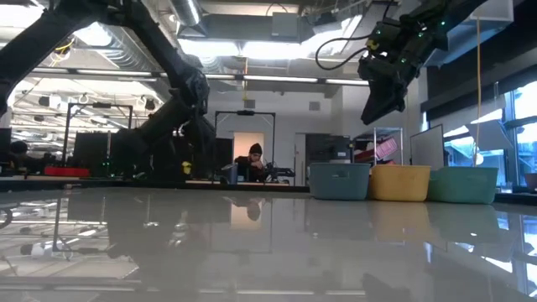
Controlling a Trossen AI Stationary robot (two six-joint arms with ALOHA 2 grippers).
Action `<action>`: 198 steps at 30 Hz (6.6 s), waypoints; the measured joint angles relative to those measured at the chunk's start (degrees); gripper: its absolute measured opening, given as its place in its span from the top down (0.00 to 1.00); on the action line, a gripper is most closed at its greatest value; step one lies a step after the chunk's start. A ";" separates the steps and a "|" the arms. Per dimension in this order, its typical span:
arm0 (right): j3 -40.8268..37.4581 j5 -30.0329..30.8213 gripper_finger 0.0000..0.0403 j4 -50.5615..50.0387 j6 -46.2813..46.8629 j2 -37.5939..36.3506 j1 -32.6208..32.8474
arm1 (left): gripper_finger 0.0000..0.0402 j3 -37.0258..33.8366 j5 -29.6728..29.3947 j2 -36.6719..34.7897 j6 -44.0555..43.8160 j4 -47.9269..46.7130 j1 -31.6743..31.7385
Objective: Sort batteries
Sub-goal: Put the black battery into the yellow bin
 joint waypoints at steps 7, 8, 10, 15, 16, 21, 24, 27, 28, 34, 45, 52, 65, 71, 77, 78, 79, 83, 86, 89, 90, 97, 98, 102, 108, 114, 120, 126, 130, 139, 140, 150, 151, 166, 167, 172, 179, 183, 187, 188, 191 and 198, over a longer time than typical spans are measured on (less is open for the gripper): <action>-0.02 -0.02 0.70 0.52 -1.23 0.00 0.00 | 0.45 -8.40 -5.19 0.00 -0.92 2.74 0.07; -0.02 -0.01 0.70 0.50 -1.43 0.00 0.00 | 0.43 -9.50 -6.37 0.00 -0.93 3.46 0.07; -0.02 -0.02 0.70 0.55 -1.55 0.00 0.00 | 0.38 -11.54 -7.69 0.00 -0.91 4.11 0.09; -0.02 -0.01 0.70 0.90 -1.55 0.00 0.00 | 0.29 -15.06 -7.86 -0.02 -0.25 5.94 0.09; -0.02 -0.02 0.70 1.14 -1.55 0.00 0.00 | 0.28 -15.47 -8.00 -0.02 -0.26 6.95 0.09; -0.02 -0.02 0.70 1.44 -1.46 0.00 0.00 | 0.23 -16.20 -9.28 -0.13 1.20 11.02 -0.15; -0.02 -0.02 0.70 1.41 -0.94 0.00 0.00 | 0.23 -17.02 -11.90 -0.15 2.42 12.11 -0.16; -0.02 -0.12 0.70 1.41 -0.20 0.00 0.00 | 0.23 -18.34 -14.79 -0.29 4.58 12.48 -0.18; -0.02 -0.28 0.70 1.40 -0.17 0.00 0.00 | 0.23 -18.75 -15.77 -0.31 5.30 12.44 -0.31; -0.02 -1.56 0.70 1.37 -0.01 0.00 0.00 | 0.23 -19.73 -16.42 -0.48 7.85 14.59 -0.12; -0.02 -2.08 0.70 1.35 -0.02 0.00 0.02 | 0.23 -20.14 -16.44 -0.38 8.20 15.58 -0.04; -0.02 -2.10 0.70 1.34 -0.02 0.00 0.00 | 0.23 -20.16 -17.13 -0.31 7.76 15.89 0.00; -0.02 -2.12 0.70 1.33 -0.02 0.00 0.00 | 0.23 -20.18 -17.04 -0.22 7.78 15.92 0.02; -0.02 -2.12 0.70 1.27 -0.02 0.00 0.00 | 0.23 -20.18 -16.98 -0.17 8.09 15.94 0.04; -0.02 -2.12 0.70 1.25 -0.02 0.00 0.00 | 0.23 -20.18 -16.87 -0.17 8.24 15.94 0.17; -0.02 -2.12 0.70 1.25 -0.02 0.00 0.00 | 0.23 -20.18 -16.87 -0.17 8.24 15.94 0.19; -0.02 -2.12 0.70 1.25 -0.02 0.00 0.01 | 0.23 -20.18 -16.87 -0.17 8.24 15.92 0.20; -0.02 -2.12 0.70 1.25 -0.02 0.00 0.00 | 0.23 -20.20 -16.85 -0.17 7.55 15.85 0.20; -0.02 -2.12 0.70 1.21 -0.02 0.00 0.00 | 0.23 -20.20 -17.02 -0.17 6.43 15.65 -0.04; -0.02 -2.12 0.70 0.82 -0.02 0.00 0.02 | 0.23 -19.94 -17.76 -0.11 7.32 14.43 -0.14; -0.02 -2.12 0.70 0.72 -0.02 0.00 0.02 | 0.23 -19.63 -17.95 -0.05 8.20 13.80 -0.03; -0.02 -2.08 0.70 1.31 -0.02 0.00 0.00 | 0.23 -17.93 -17.25 0.22 12.82 11.56 0.32; -0.02 -2.08 0.70 1.45 -0.02 0.00 0.01 | 0.23 -17.64 -16.95 0.22 12.85 11.24 0.26; -0.02 -2.04 0.70 1.79 -0.02 0.02 0.02 | 0.23 -16.40 -15.08 0.00 12.32 10.77 -0.41; -0.02 -2.03 0.70 1.70 0.26 0.02 0.00 | 0.26 -17.29 -8.47 -0.07 11.28 10.22 -1.78; -0.02 -1.99 0.70 1.68 0.12 0.02 0.02 | 0.25 -17.56 -8.92 -0.24 8.70 11.87 -2.01; -0.02 -1.97 0.70 1.70 0.02 0.02 0.02 | 0.25 -17.56 -9.61 -0.24 7.66 11.62 -2.01; -0.02 -2.38 0.70 1.70 0.02 0.02 0.00 | 0.25 -17.56 -9.90 -0.24 7.36 11.41 -1.97; -0.02 -2.51 0.70 1.55 0.00 0.02 0.02 | 0.25 -17.56 -10.83 -0.24 8.90 11.39 -1.94; -0.02 -2.54 0.70 0.02 0.00 0.02 0.00 | 0.25 -17.54 -11.95 -0.24 11.44 11.28 -1.66; -0.02 -2.54 0.70 0.02 -0.02 0.02 0.01 | 0.25 -17.54 -12.12 -0.24 11.60 11.28 -1.66; -0.02 -2.54 0.70 0.31 -0.07 0.02 0.01 | 0.25 -17.93 -16.39 -0.26 11.01 9.62 -1.53; -0.02 -2.56 0.70 0.31 -0.07 0.02 0.01 | 0.25 -17.93 -16.37 -0.26 10.87 9.62 -1.55; -0.02 -2.56 0.70 0.07 -0.14 0.02 0.00 | 0.25 -17.95 -14.73 -0.28 7.15 10.80 -1.55; -0.02 -2.56 0.70 0.07 -0.21 0.02 0.00 | 0.25 -17.95 -14.62 -0.28 7.04 10.99 -1.55; -0.02 -2.56 0.70 0.09 -0.24 0.02 0.02 | 0.25 -17.95 -14.01 -0.29 6.49 11.94 -1.55; -0.02 -2.56 0.70 0.27 -0.24 0.02 0.01 | 0.25 -17.95 -14.03 -0.41 6.47 12.95 -1.55; -0.02 -2.56 0.70 0.26 -0.24 0.02 0.02 | 0.25 -17.95 -14.05 -0.45 6.52 13.71 -1.54; -0.02 -2.56 0.70 0.22 -0.26 0.02 0.02 | 0.25 -17.95 -13.94 -0.45 5.12 13.84 -0.45; -0.02 -2.57 0.70 0.22 -0.24 0.02 0.01 | 0.25 -17.95 -13.89 -0.44 4.71 13.86 0.04; -0.02 -2.58 0.70 0.02 -0.24 0.02 0.02 | 0.25 -17.93 -13.67 -0.48 4.06 13.88 1.15; -0.02 -2.58 0.70 0.27 -0.24 0.02 0.02 | 0.25 -17.91 -13.42 -0.44 5.70 13.45 1.64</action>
